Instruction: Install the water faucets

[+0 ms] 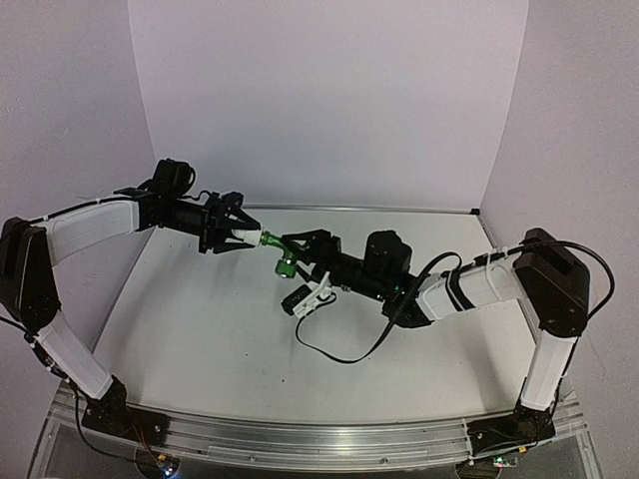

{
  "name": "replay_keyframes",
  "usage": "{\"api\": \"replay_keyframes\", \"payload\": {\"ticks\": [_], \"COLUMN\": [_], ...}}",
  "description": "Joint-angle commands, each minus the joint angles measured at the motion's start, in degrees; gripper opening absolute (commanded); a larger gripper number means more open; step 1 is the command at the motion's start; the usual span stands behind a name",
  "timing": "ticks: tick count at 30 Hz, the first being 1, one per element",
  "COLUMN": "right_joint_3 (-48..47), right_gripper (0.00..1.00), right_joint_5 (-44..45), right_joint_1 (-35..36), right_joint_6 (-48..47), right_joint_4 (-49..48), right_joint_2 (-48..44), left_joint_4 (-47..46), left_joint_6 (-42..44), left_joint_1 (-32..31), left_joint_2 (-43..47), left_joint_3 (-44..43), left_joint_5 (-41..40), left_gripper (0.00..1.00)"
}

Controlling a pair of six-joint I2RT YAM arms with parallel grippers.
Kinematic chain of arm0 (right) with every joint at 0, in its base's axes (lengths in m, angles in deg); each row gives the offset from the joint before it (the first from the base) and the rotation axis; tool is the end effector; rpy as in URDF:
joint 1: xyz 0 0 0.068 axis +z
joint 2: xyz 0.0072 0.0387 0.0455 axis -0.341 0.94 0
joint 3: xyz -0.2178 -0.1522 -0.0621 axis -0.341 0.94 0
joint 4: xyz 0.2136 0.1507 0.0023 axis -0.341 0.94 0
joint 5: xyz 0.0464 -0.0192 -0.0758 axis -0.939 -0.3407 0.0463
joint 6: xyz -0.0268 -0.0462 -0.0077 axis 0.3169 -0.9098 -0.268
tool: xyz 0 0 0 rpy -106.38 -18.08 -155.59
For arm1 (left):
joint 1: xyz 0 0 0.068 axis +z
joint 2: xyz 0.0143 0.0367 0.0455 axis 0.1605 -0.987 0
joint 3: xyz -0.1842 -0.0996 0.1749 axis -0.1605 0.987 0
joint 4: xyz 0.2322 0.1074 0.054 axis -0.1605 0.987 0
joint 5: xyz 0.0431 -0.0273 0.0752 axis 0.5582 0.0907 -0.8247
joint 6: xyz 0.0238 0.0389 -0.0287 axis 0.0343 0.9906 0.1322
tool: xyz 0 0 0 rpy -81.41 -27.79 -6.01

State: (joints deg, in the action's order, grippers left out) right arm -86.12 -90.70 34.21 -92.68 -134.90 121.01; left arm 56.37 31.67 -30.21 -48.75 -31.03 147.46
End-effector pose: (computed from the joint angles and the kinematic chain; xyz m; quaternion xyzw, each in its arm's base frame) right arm 0.2345 0.3418 0.2369 -0.6622 -0.0076 -0.2578 0.7035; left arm 0.3037 -0.1524 0.2993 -0.0361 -0.7763 0.6282 0.0377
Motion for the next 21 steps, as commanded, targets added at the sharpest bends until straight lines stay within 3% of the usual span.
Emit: {"api": "replay_keyframes", "payload": {"ticks": [1,11,17,21], "right_joint_3": [-0.2,-5.7,-7.1,-8.2], "right_gripper": [0.49,0.05,0.00,0.00], "right_joint_5": [-2.6,-6.4,-13.0,-22.0], "right_joint_1": [0.5,0.2,-2.6,-6.6], "right_joint_6": [10.9,44.8,74.7,98.4], "right_joint_4": [1.2,21.7,24.7,25.4], "right_joint_2": [-3.4,-6.8,-7.5,-7.9], "left_joint_4": [-2.2,-2.2,-2.2,-3.9], "left_joint_6": [0.8,4.9,15.9,29.8], "left_joint_1": [-0.4,-0.5,-0.7,-2.5], "left_joint_2": [2.5,1.6,3.5,7.6], "left_joint_3": [-0.2,-1.5,-2.2,-0.7], "left_joint_5": [1.3,-0.1,-5.2,-11.1], "left_gripper": [0.00,0.00,0.00,0.00]}}
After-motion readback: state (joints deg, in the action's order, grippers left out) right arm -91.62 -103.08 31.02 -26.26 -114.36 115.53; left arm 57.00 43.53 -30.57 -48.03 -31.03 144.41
